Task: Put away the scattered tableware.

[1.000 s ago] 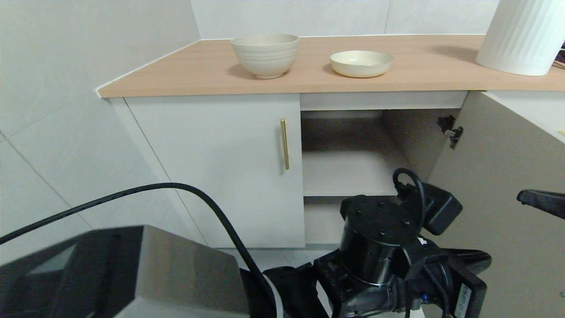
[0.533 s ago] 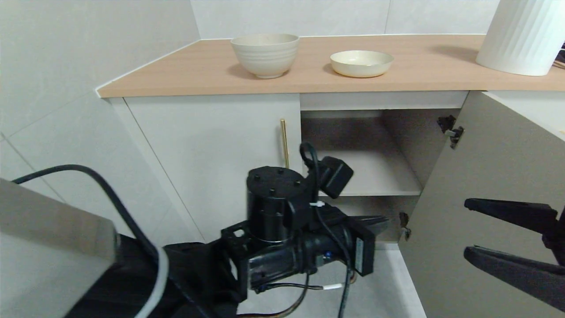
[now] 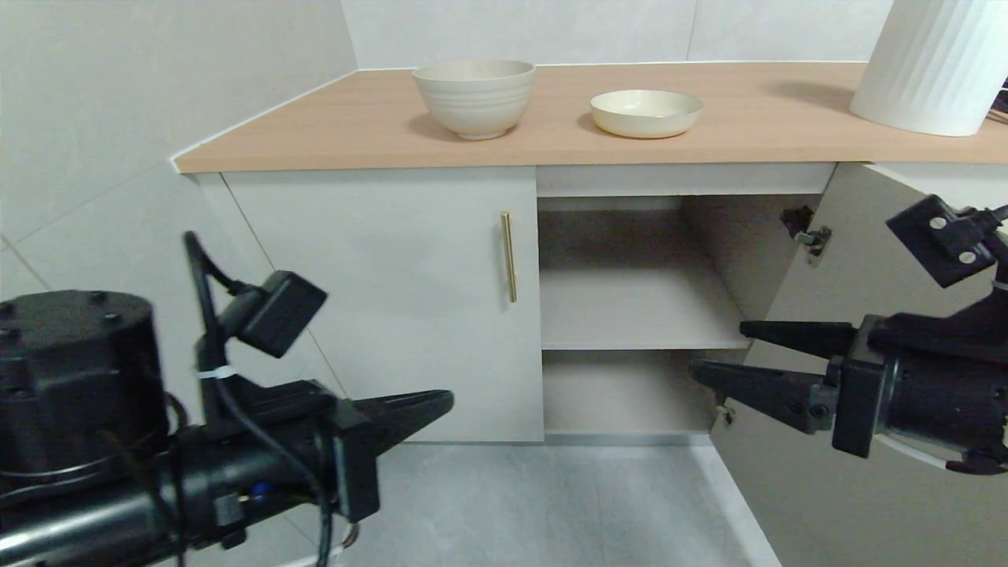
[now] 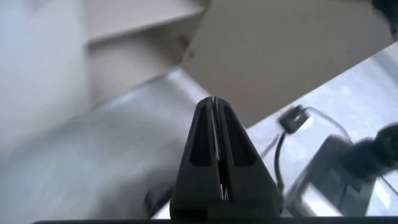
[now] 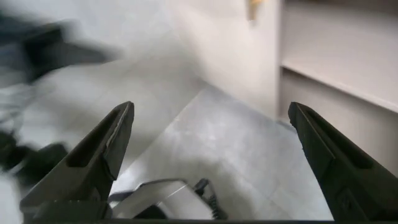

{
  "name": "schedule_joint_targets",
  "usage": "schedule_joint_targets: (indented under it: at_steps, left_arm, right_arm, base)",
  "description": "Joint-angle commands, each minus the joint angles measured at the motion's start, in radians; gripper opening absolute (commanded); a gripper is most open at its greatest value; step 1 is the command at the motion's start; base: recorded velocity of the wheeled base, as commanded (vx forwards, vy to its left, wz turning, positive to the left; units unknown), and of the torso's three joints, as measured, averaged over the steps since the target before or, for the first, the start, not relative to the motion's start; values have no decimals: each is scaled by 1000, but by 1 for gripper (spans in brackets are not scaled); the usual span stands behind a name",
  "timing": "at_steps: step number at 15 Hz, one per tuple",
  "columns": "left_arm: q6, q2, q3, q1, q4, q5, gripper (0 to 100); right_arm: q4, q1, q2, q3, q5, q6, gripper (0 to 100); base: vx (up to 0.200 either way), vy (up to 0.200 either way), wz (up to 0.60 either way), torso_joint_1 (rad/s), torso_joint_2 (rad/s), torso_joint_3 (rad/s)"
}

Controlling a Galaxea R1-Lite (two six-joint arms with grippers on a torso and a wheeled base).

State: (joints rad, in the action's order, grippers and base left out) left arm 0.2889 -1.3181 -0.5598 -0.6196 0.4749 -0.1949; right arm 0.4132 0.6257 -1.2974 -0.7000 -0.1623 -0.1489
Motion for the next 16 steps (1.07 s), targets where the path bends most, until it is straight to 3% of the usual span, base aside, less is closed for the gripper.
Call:
schedule_joint_targets:
  at_steps: [1,3,5,6,8,16]
  left_arm:
    - [-1,234,41,135,-111,-14,0]
    - [-4,266,29,176,-131,-15,0]
    - [-31,272,23,230,-140,-15,0]
    - [-47,269,26,253,-150,-15,100]
    - [-47,250,23,256,-153,-14,100]
    - [-42,255,4,284,-107,-15,100]
  right_arm:
    - [-2,-43,-48,-15,9,0,100]
    - [-30,-103,-26,-27,17,0,100]
    - [-34,-132,-23,-35,18,0,100]
    - [-36,-138,-23,-16,20,-9,100]
    - [-36,-136,14,37,26,-38,100]
    - [-36,-133,30,36,27,-40,100]
  base:
    - [0,0,0,0,0,0]
    - [0,0,0,0,0,0]
    - [0,0,0,0,0,0]
    - [0,0,0,0,0,0]
    - [0,0,0,0,0,0]
    - [0,0,0,0,0,0]
